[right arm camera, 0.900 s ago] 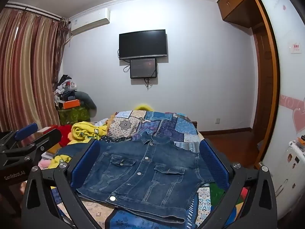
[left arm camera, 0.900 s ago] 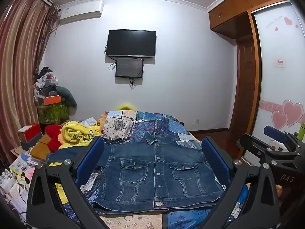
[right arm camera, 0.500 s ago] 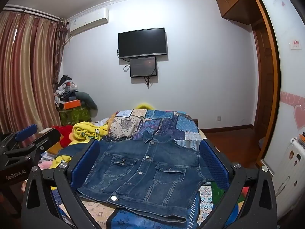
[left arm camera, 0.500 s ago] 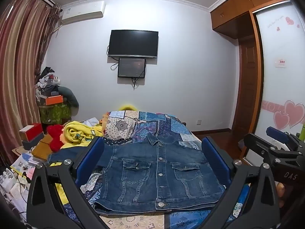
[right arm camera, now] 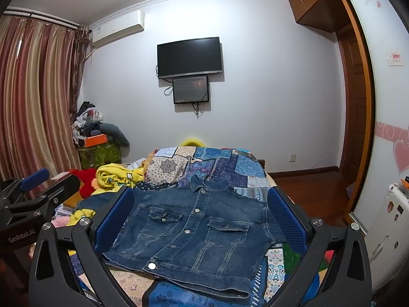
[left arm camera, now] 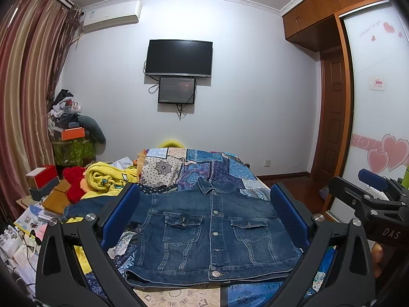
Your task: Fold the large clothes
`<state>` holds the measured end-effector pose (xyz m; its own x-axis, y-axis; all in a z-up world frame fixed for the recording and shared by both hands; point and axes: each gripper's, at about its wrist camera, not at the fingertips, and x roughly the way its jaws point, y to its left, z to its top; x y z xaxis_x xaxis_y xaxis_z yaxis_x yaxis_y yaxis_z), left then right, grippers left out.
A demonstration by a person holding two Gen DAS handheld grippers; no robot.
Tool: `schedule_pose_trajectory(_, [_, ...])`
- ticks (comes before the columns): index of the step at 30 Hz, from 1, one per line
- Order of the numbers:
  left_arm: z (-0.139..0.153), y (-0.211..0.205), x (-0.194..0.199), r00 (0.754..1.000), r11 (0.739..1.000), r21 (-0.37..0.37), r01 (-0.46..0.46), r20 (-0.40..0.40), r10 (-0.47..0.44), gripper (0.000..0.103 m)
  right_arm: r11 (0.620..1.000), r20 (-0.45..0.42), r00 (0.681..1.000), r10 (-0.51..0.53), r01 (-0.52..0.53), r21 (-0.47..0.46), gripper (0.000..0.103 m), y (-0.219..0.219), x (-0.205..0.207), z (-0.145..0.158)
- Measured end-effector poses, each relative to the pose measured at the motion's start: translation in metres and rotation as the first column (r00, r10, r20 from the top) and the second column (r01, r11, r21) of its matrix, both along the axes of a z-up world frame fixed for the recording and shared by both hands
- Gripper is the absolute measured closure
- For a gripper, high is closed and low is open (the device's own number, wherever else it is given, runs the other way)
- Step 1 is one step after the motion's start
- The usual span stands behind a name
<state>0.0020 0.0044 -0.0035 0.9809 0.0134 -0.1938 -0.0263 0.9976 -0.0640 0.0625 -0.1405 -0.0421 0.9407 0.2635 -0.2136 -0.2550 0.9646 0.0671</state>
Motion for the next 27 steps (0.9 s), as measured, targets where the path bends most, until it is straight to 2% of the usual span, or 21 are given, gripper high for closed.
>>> schedule_pose_trajectory(27, [-0.0011,0.0002,0.0025,1.0,1.0,-0.006,0.0,0.0,0.0,0.0,1.0,-0.005,1.0,0.002,-0.002,-0.006,0.0,-0.0009,-0.0004,0.0018])
